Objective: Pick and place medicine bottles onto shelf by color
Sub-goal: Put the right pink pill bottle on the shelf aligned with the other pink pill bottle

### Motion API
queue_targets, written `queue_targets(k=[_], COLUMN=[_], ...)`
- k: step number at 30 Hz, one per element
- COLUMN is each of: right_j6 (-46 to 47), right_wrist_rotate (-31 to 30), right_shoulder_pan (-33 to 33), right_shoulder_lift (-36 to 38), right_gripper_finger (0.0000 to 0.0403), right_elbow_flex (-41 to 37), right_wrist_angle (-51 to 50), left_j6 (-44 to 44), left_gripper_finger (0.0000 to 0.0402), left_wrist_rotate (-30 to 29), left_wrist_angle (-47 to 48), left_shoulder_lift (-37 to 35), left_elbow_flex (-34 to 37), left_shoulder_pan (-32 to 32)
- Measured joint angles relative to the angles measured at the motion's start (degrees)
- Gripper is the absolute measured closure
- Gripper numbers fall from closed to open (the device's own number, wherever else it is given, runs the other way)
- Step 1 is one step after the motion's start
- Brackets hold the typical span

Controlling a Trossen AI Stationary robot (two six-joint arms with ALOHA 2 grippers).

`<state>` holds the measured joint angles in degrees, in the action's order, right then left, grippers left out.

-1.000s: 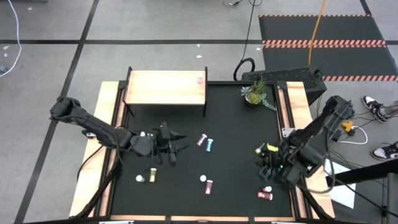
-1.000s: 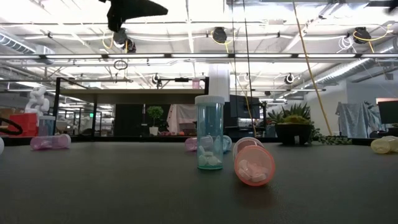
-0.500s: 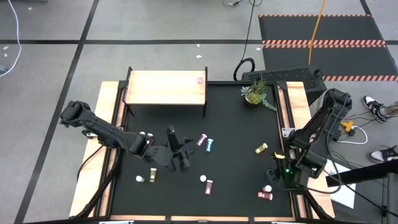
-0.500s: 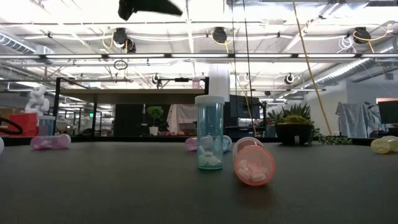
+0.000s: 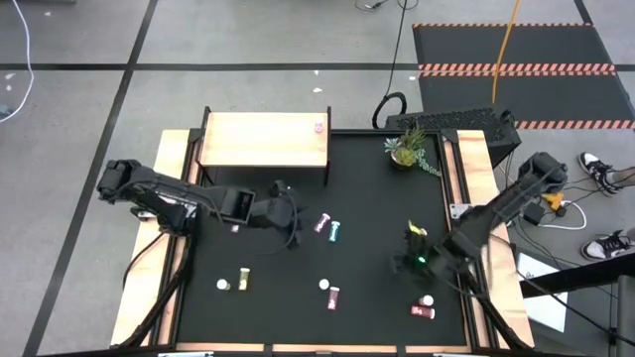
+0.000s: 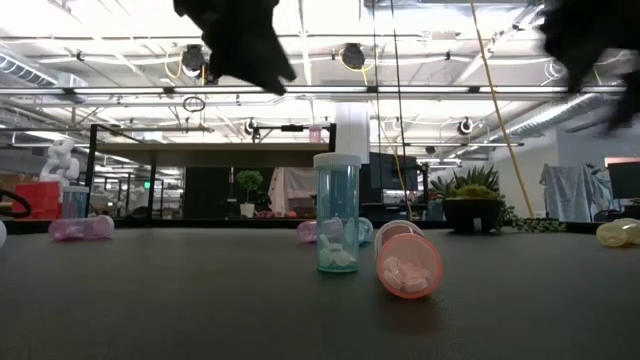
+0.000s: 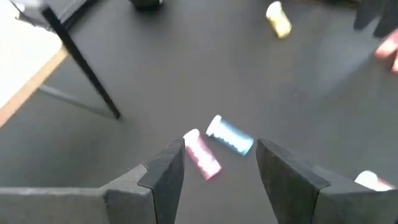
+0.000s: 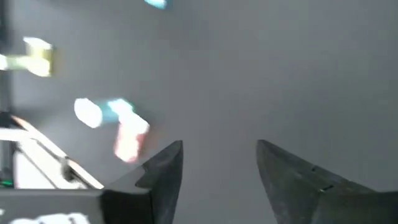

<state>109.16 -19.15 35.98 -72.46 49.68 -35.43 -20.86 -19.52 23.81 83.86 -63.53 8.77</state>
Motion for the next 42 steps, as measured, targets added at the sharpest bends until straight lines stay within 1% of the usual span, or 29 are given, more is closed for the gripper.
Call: queue_targets(k=[3,5,7,11,13,19,24,29,34,38,42], right_j6=[-10.83,-16.61,-20.74,-28.48,-31.99,-45.11,-53.66,-54.31,-50.62,-46.68,-43.99], right_wrist_rotate=[2.87,4.79,6.15,7.45,7.60,8.88,8.76,10.56,12.94,11.69,11.77], right_shoulder_pan=[-8.39,-12.33,-14.82,-16.36,-16.13,-15.84,-17.04,-23.13,-28.88,-31.34,-32.73], right_shoulder_lift=[-2.64,-5.33,-8.08,-14.06,-17.15,-25.75,-29.69,-31.34,-31.79,-31.79,-33.73], right_gripper_finger=[0.0211,0.0211,0.0212,0.0212,0.0212,0.0212,0.0212,0.0212,0.0212,0.0212,0.0212], right_elbow_flex=[2.60,5.59,9.06,17.01,20.77,31.33,36.83,37.54,37.54,37.58,37.58], right_wrist_angle=[4.95,4.48,2.91,-0.06,-1.45,-1.62,-2.41,-2.26,2.02,2.34,2.65], left_j6=[2.40,4.19,5.77,8.63,9.82,12.79,13.68,10.53,6.55,5.07,5.06], left_gripper_finger=[0.0201,0.0201,0.0201,0.0201,0.0201,0.0201,0.0201,0.0201,0.0201,0.0201,0.0201], left_wrist_rotate=[0.22,0.21,0.20,0.19,0.19,0.21,0.21,0.19,0.19,0.02,-0.03], left_wrist_angle=[3.74,6.06,7.94,10.65,10.17,10.96,10.96,10.65,11.35,14.03,14.97], left_shoulder_lift=[-2.29,-4.27,-6.68,-11.03,-12.72,-17.56,-21.91,-26.33,-29.63,-30.70,-30.78], left_elbow_flex=[0.00,0.00,0.02,0.30,0.81,3.21,5.62,8.00,10.11,10.23,10.23], left_shoulder_pan=[-1.99,-3.22,-4.07,-5.20,-5.65,-6.23,-6.18,-6.01,-5.86,-5.86,-5.86])
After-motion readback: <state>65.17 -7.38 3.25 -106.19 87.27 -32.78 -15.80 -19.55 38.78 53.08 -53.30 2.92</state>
